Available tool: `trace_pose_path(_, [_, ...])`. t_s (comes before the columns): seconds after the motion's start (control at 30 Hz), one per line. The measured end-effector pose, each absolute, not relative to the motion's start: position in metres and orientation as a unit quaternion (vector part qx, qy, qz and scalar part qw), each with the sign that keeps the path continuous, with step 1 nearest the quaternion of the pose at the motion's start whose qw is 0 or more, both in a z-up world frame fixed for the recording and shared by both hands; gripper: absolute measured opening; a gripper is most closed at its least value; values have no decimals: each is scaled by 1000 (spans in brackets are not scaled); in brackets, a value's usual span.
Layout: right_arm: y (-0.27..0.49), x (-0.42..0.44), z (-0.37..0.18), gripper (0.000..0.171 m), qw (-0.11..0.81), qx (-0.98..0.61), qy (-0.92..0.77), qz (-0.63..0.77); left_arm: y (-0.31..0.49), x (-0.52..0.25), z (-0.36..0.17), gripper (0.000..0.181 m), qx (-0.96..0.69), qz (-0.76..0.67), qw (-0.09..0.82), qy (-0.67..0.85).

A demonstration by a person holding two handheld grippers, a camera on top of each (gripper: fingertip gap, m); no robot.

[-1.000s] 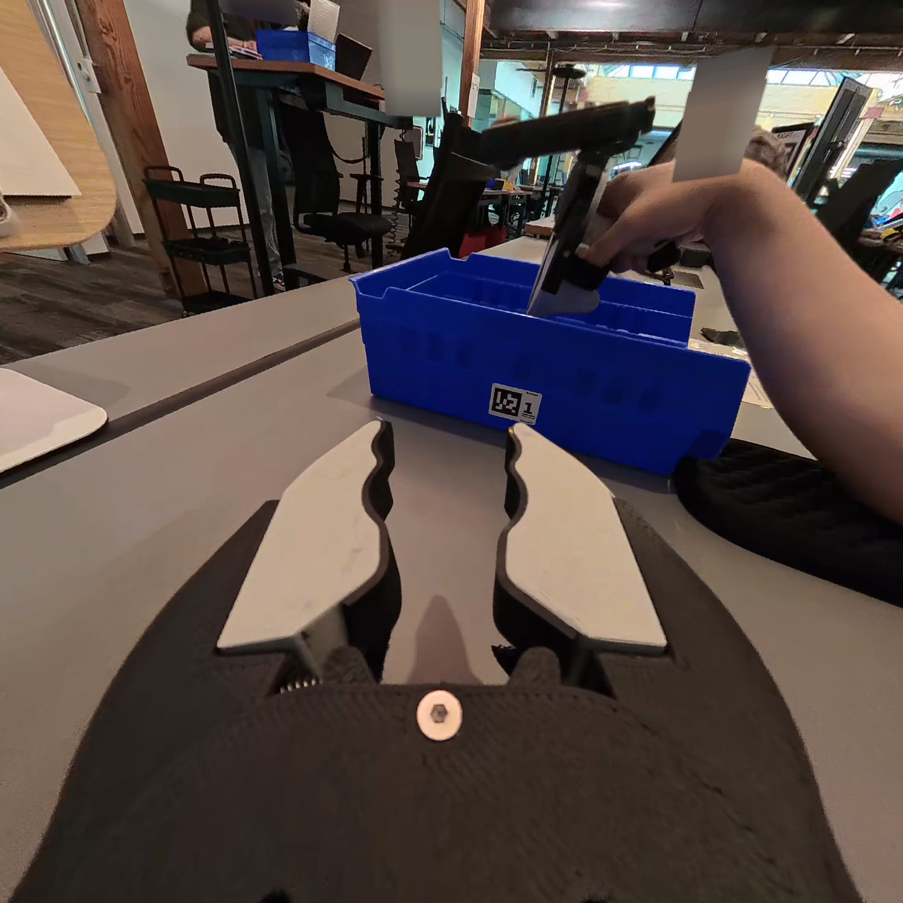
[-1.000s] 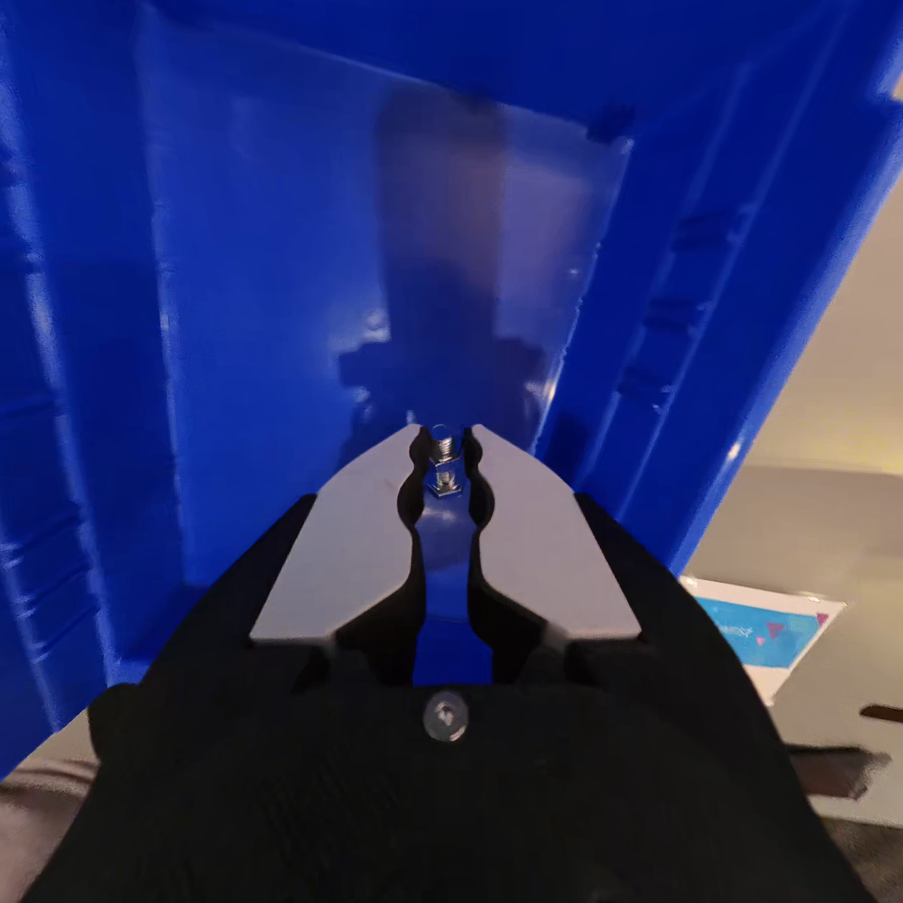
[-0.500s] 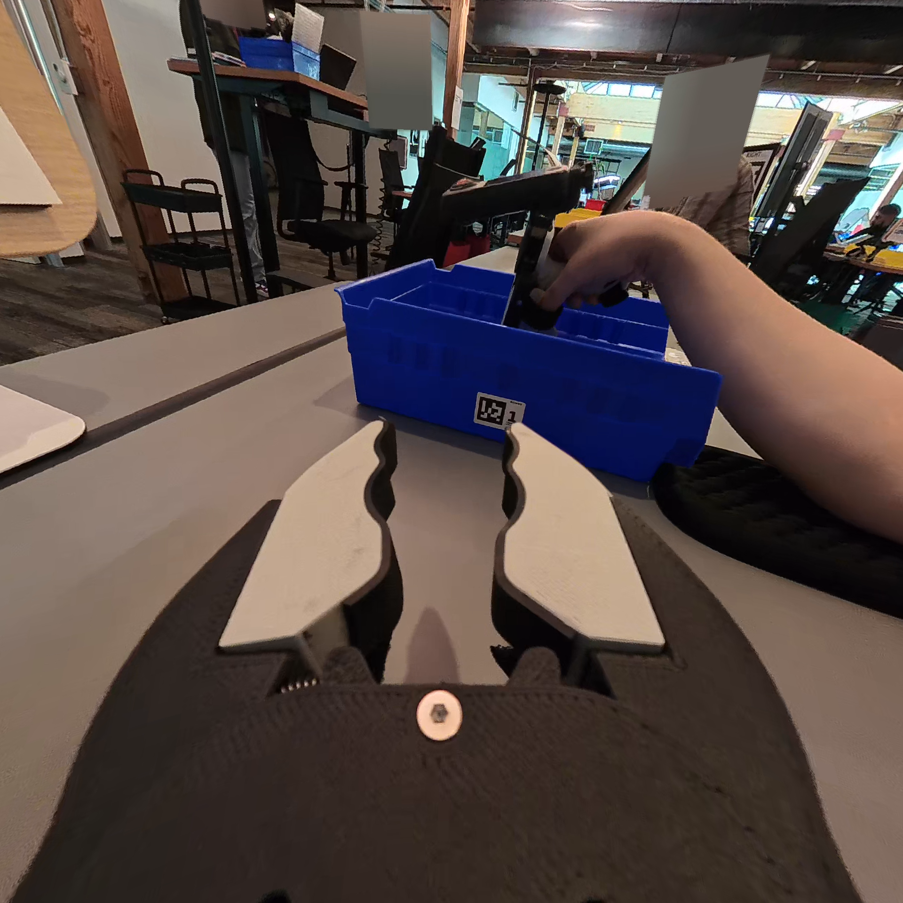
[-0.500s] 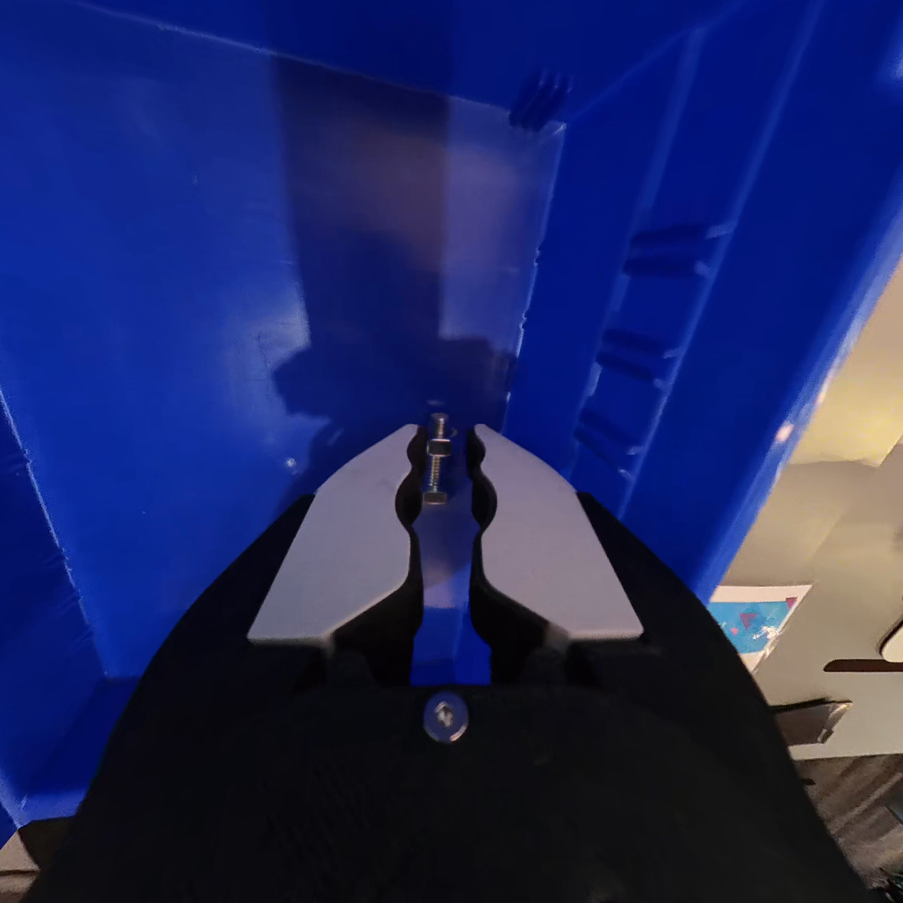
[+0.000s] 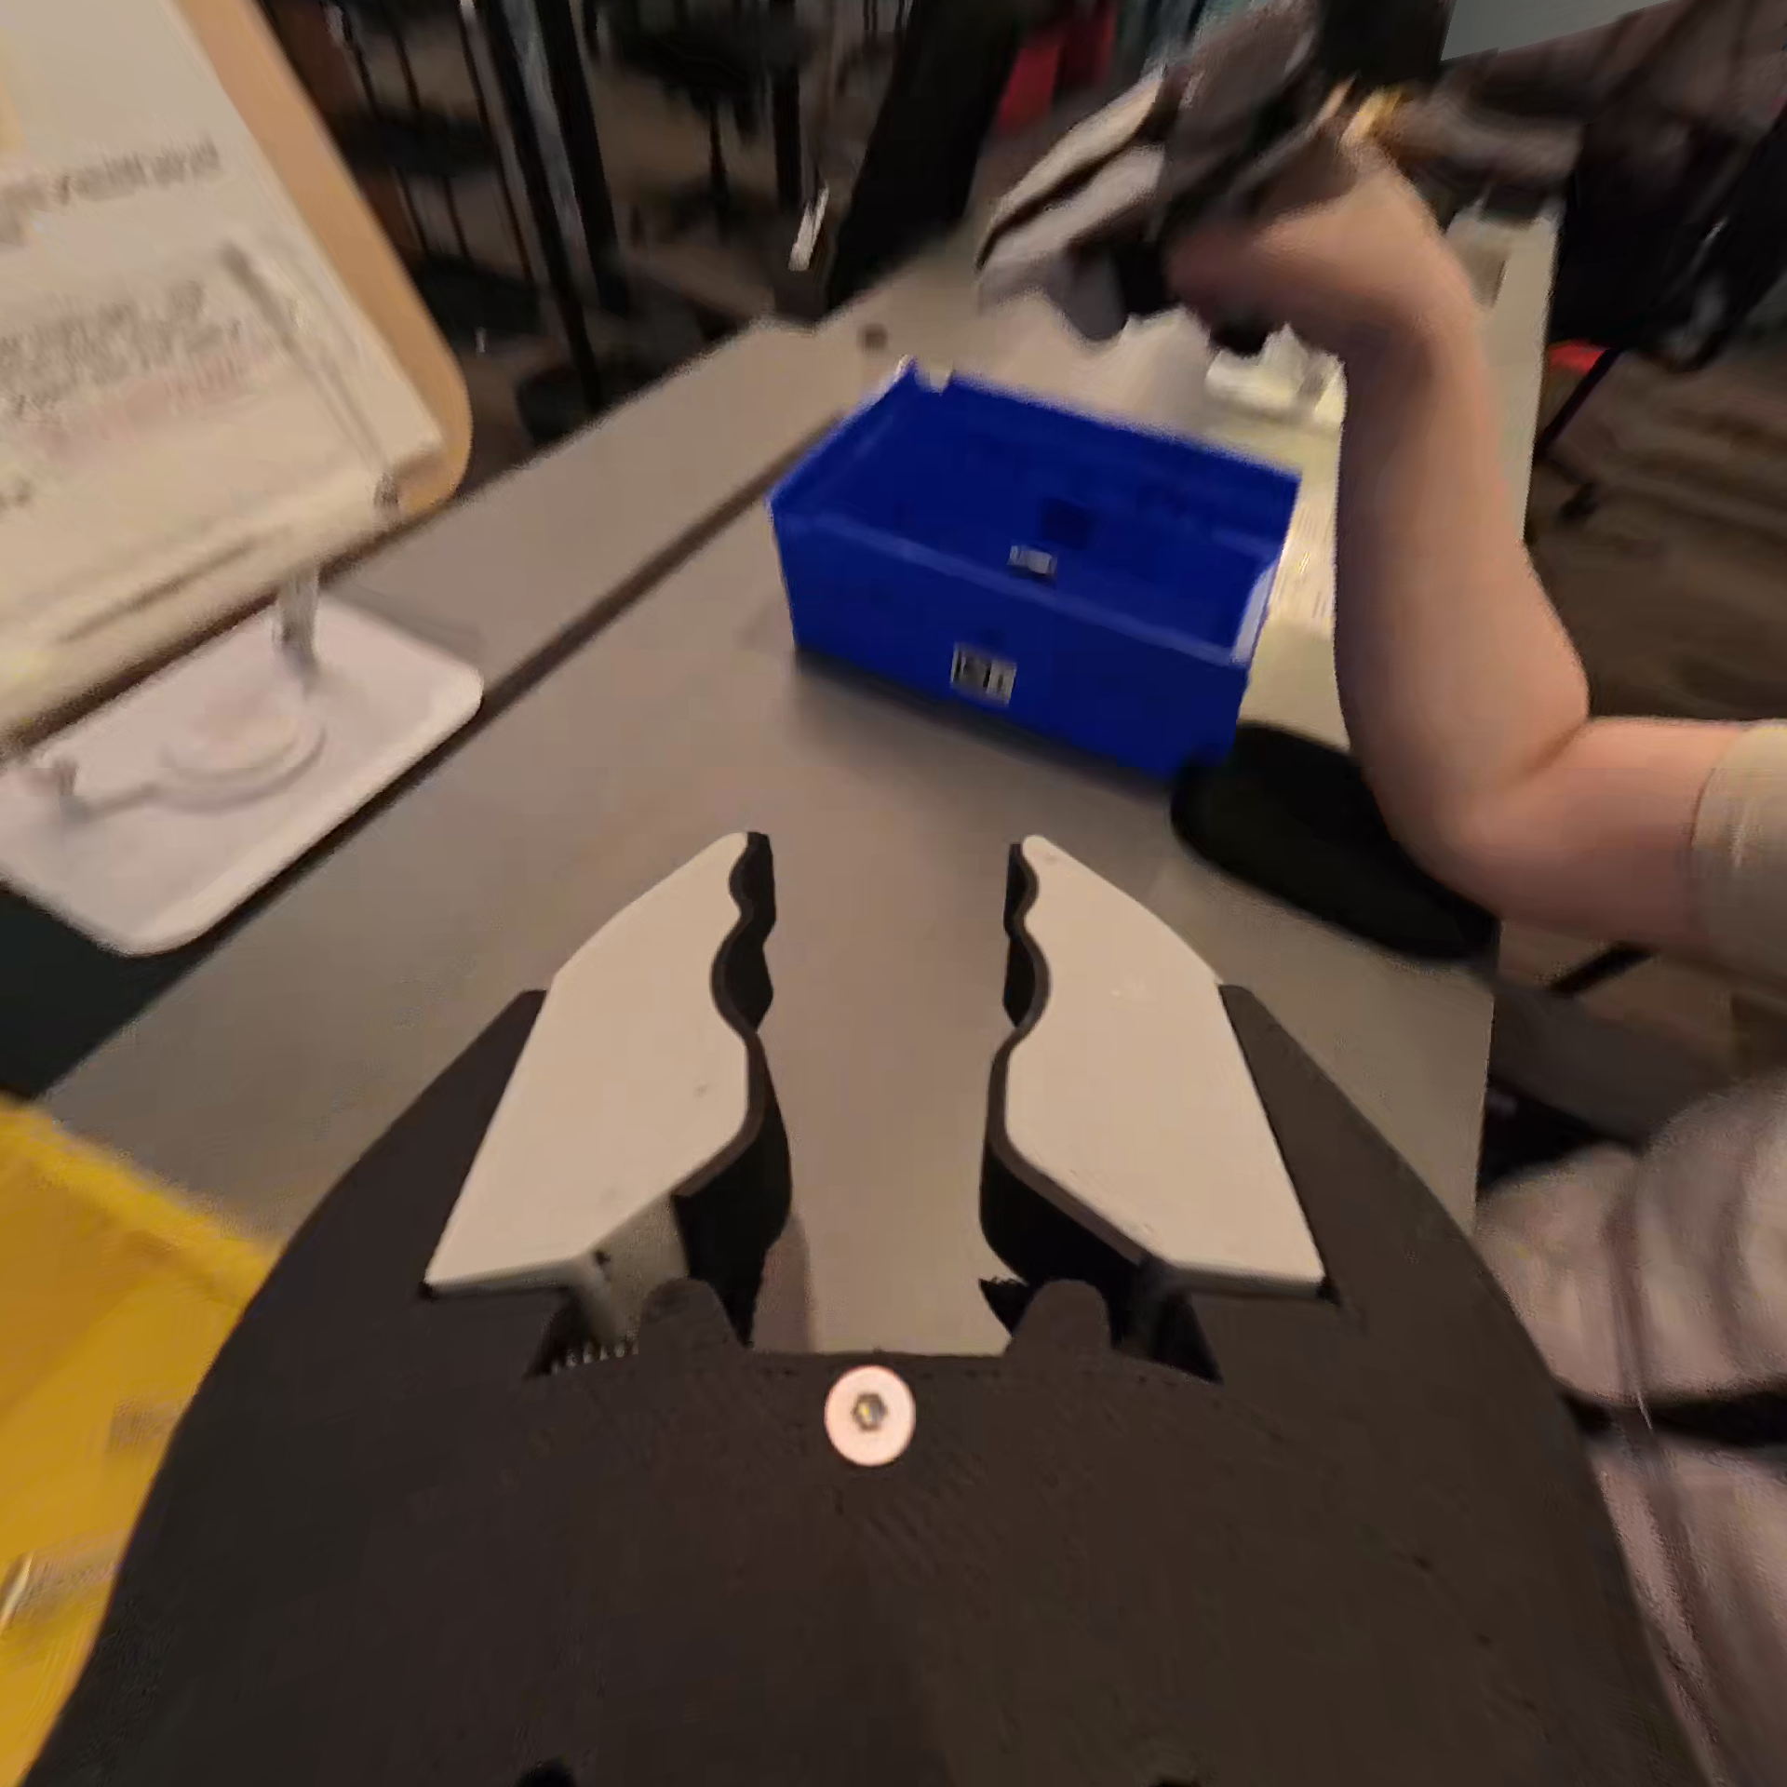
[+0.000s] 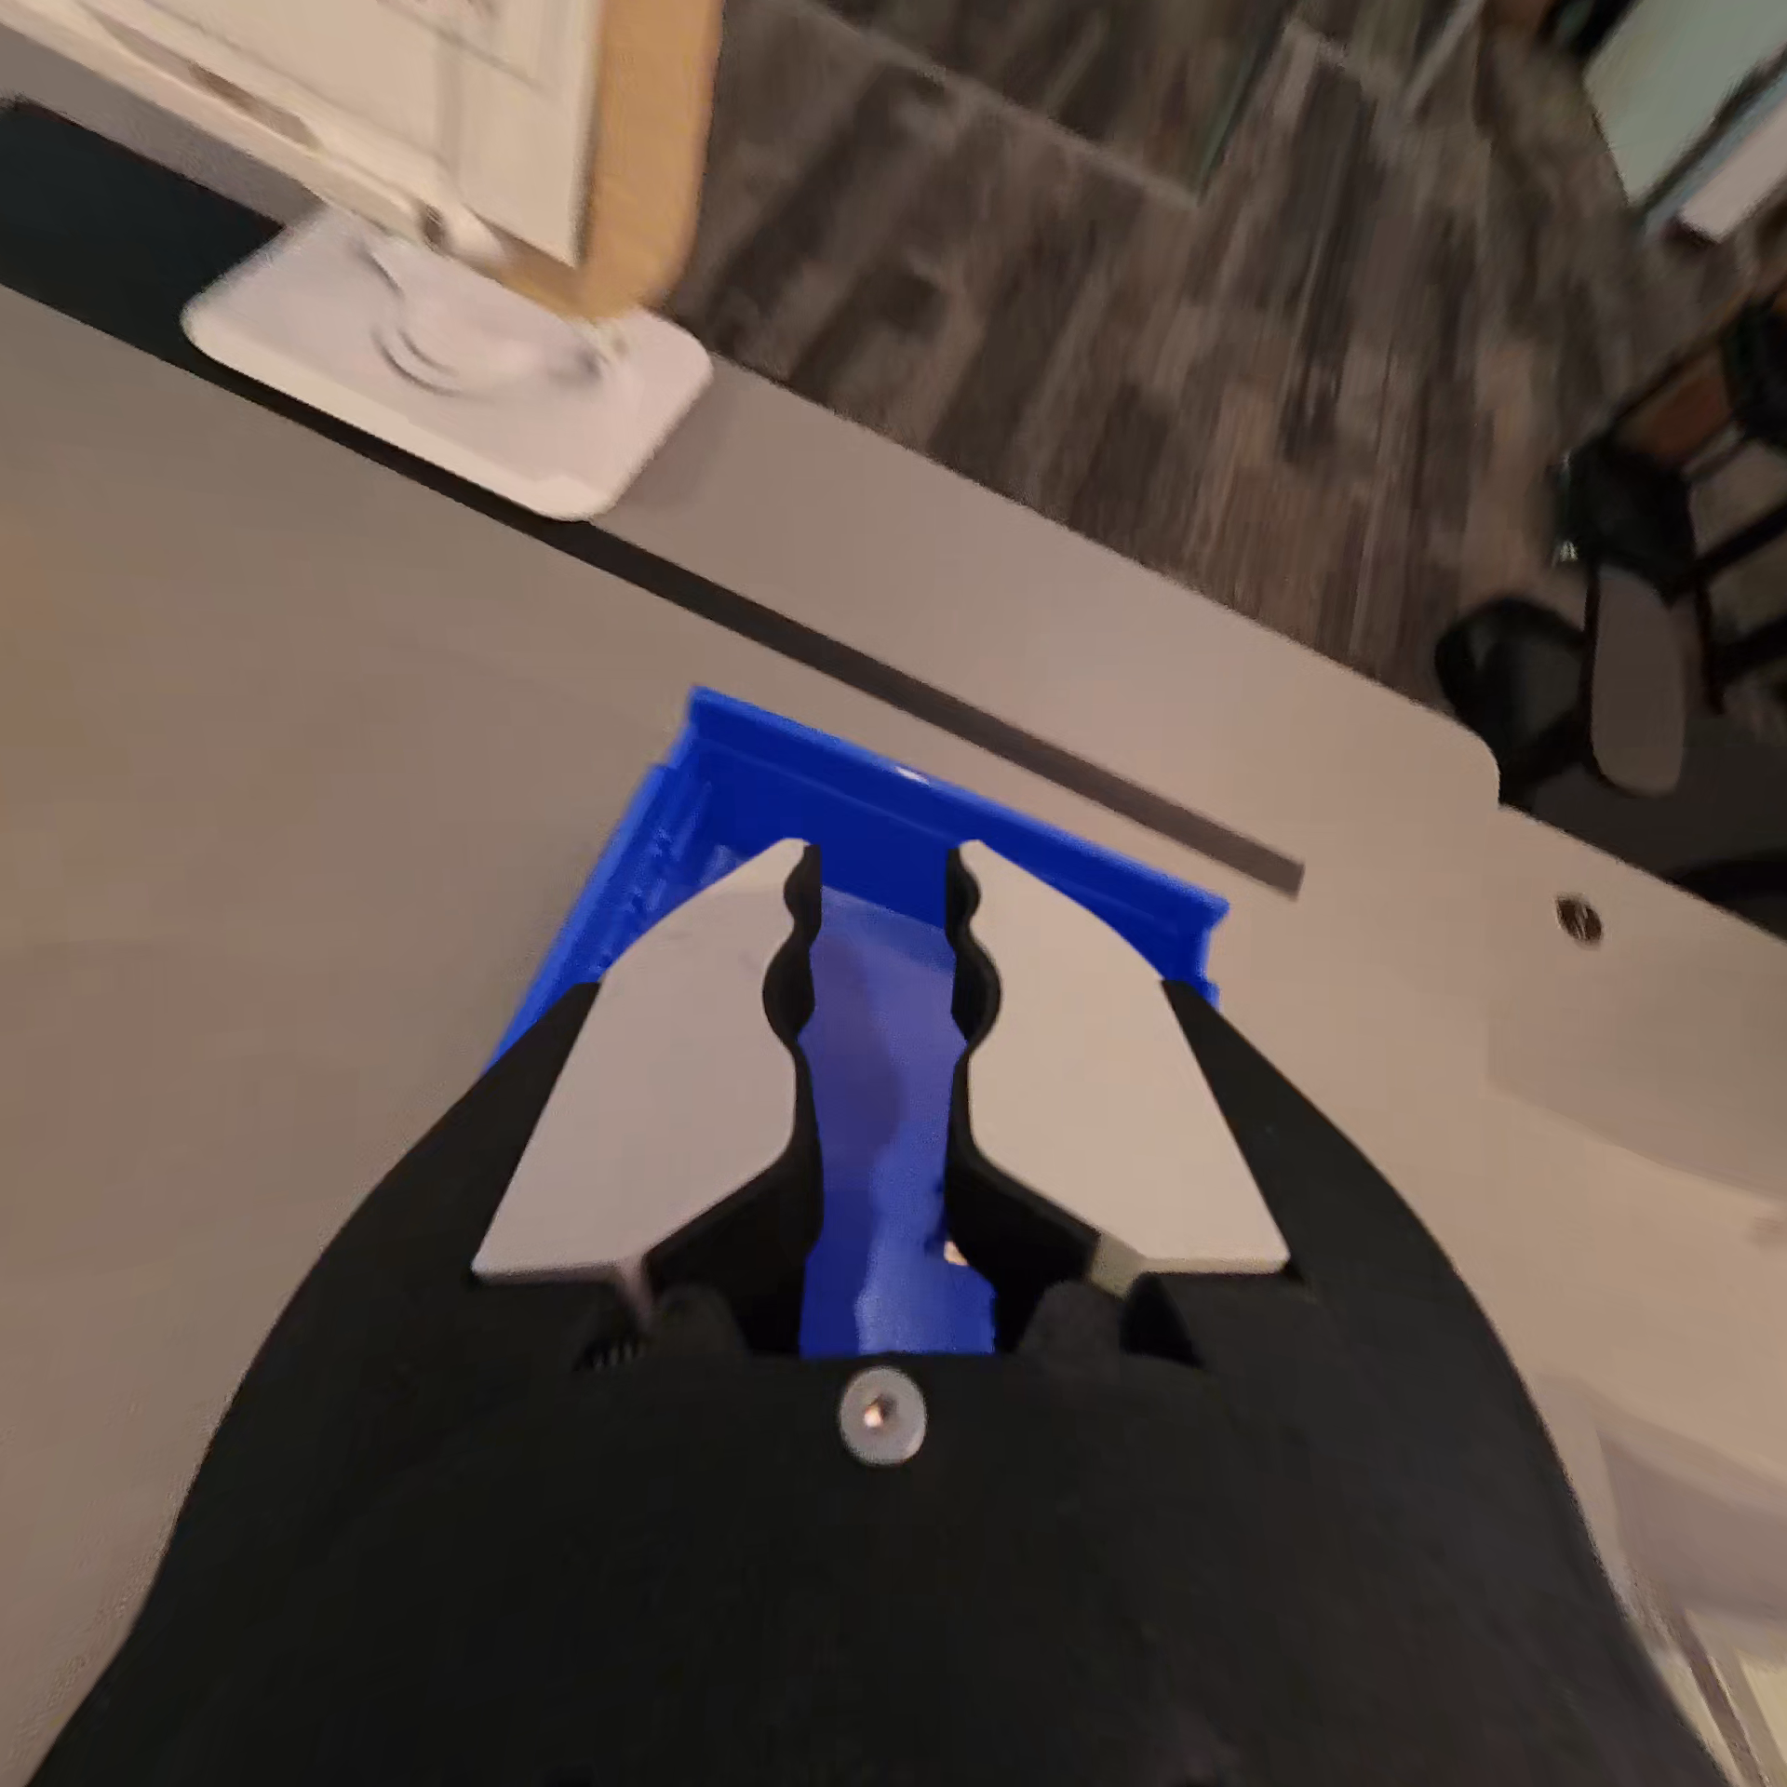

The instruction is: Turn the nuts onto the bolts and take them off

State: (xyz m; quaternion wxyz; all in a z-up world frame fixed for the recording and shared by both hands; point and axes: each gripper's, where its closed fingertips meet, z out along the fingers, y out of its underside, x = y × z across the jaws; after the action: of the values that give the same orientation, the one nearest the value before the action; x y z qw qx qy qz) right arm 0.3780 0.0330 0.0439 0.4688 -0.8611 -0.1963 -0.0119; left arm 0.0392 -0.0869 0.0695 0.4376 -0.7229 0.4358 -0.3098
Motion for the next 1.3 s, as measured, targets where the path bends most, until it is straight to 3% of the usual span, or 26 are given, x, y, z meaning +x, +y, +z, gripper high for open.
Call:
trace_pose_path(0.03, [31, 370, 49, 26, 476, -854, -208, -6, -93, 13, 63, 44, -750, -277, 416, 432])
trace_pose_path(0.17, [27, 356, 47, 26, 461, -853, -241, -33, -102, -97, 15, 42, -861, -118, 328, 369])
trace_pose_path(0.33, [33, 347, 38, 26, 446, -854, -260, -56, -116, -168, -46, 38, -933, -92, 187, 293])
trace_pose_path(0.67, [34, 353, 28, 26, 427, -862, -262, -75, -102, -191, -108, 41, -970, -95, 18, 224])
trace_pose_path(1.0, [35, 361, 27, 26, 427, -865, -253, -70, -94, -188, -137, 50, -972, -76, -44, 217])
trace_pose_path(1.3, [33, 365, 31, 26, 434, -862, -251, -70, -92, -189, -153, 42, -975, -33, -95, 200])
